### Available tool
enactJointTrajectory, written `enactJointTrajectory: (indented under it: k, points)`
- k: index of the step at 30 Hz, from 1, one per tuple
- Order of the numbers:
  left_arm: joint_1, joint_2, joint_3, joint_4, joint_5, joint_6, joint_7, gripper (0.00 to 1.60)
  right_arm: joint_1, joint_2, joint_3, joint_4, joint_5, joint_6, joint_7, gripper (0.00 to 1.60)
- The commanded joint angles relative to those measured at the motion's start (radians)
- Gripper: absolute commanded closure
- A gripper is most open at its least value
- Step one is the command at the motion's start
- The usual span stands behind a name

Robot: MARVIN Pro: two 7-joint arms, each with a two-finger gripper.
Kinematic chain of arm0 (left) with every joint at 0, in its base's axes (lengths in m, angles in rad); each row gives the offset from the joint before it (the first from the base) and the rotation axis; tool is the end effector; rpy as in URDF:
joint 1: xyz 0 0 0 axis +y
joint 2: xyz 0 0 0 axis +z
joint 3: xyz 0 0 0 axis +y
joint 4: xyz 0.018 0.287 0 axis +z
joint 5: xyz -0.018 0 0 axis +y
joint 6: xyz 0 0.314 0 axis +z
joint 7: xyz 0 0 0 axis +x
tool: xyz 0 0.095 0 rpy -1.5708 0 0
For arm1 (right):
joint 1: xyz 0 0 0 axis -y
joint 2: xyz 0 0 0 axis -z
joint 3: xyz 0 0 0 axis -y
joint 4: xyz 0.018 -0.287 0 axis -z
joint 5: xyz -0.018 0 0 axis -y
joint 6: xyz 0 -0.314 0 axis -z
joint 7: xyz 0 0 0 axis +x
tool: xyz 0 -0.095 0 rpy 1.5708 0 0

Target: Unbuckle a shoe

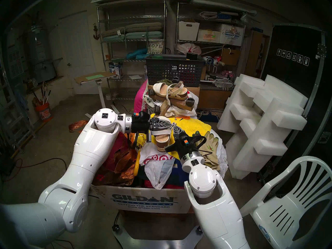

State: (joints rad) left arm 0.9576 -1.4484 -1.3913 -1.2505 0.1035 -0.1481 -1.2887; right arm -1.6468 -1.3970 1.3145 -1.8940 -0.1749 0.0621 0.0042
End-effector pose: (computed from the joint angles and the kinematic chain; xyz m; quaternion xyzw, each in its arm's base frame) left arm 0.5034 -0.0973 -0.1735 0.4609 -0.6124 0.5826 0.2703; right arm 0.3839 0.0715 -0.2249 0.6250 0.1966 0.7554 0.0140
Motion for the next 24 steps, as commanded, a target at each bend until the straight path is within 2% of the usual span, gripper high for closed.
enactJointTrajectory:
  k: [1,7,10,13,16,24]
  points:
    - [-0.013,-0.004,0.003,-0.009,-0.003,-0.002,-0.006,1.60,0.039,-0.016,0.001,-0.017,-0.004,-0.012,-0.012,1.60]
    - [-0.011,-0.004,0.000,-0.008,-0.003,-0.004,-0.007,1.60,0.036,-0.018,0.000,-0.017,-0.005,-0.006,-0.013,1.60]
    - [-0.010,-0.005,-0.002,-0.008,-0.002,-0.007,-0.004,1.60,0.030,-0.016,0.001,-0.021,-0.004,-0.005,-0.012,1.43]
    - [-0.009,-0.006,-0.004,-0.008,-0.001,-0.011,-0.001,1.60,0.023,-0.014,0.002,-0.026,-0.002,-0.003,-0.011,1.37]
    - [-0.008,-0.010,-0.009,-0.007,0.000,-0.018,0.011,1.60,0.014,-0.011,0.004,-0.035,0.000,0.004,-0.008,1.22]
    - [-0.014,-0.020,-0.014,0.001,0.009,-0.036,0.046,1.60,-0.005,-0.007,0.006,-0.044,0.008,0.006,-0.008,1.17]
